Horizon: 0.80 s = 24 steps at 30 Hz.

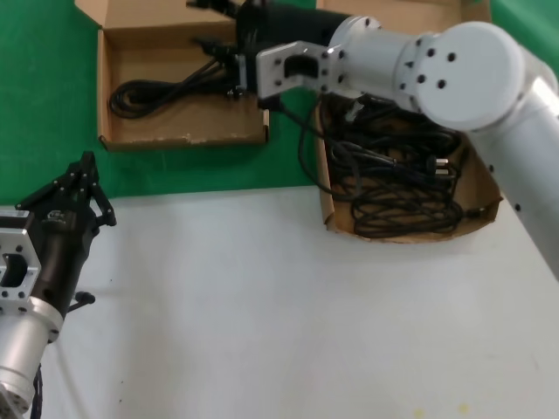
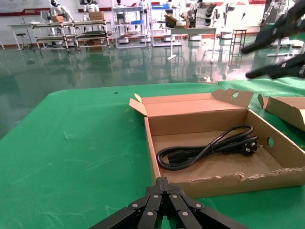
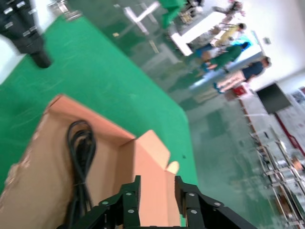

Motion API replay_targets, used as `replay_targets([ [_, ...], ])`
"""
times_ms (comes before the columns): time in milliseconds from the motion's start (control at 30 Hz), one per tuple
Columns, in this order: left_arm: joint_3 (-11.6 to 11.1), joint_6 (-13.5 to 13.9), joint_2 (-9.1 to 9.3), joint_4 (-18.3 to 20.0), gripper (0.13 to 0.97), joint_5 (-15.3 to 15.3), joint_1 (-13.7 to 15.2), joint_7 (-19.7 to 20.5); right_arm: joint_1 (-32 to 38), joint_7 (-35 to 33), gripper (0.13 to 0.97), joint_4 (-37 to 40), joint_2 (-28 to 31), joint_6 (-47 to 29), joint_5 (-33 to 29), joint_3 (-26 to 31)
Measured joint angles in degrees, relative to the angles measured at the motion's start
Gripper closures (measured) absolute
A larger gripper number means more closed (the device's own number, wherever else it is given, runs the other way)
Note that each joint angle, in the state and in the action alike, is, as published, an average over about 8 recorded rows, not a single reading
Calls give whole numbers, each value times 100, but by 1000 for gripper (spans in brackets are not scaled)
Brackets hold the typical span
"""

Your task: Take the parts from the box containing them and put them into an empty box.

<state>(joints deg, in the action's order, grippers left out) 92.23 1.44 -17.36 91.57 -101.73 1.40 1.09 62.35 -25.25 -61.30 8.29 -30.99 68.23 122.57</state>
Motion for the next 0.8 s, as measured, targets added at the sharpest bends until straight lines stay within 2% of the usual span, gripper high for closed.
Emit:
replay_targets([
  [167, 0, 0, 0, 0, 952, 0, 0, 0, -294, 638, 810, -607, 240, -40, 54, -302],
  [367, 0, 0, 0, 0, 952, 0, 0, 0, -818, 1462, 697, -1420, 631, -28, 360, -811],
  [467, 0, 0, 0, 0, 952, 0, 0, 0, -1099, 1723, 659, -1743, 808, 33, 589, -1045],
  [733, 0, 0, 0, 0, 952, 0, 0, 0, -1914, 2299, 451, -2509, 1218, 260, 987, -1526],
  [800, 0, 0, 0, 0, 952, 0, 0, 0, -2151, 2446, 429, -2682, 1291, 333, 1050, -1618],
])
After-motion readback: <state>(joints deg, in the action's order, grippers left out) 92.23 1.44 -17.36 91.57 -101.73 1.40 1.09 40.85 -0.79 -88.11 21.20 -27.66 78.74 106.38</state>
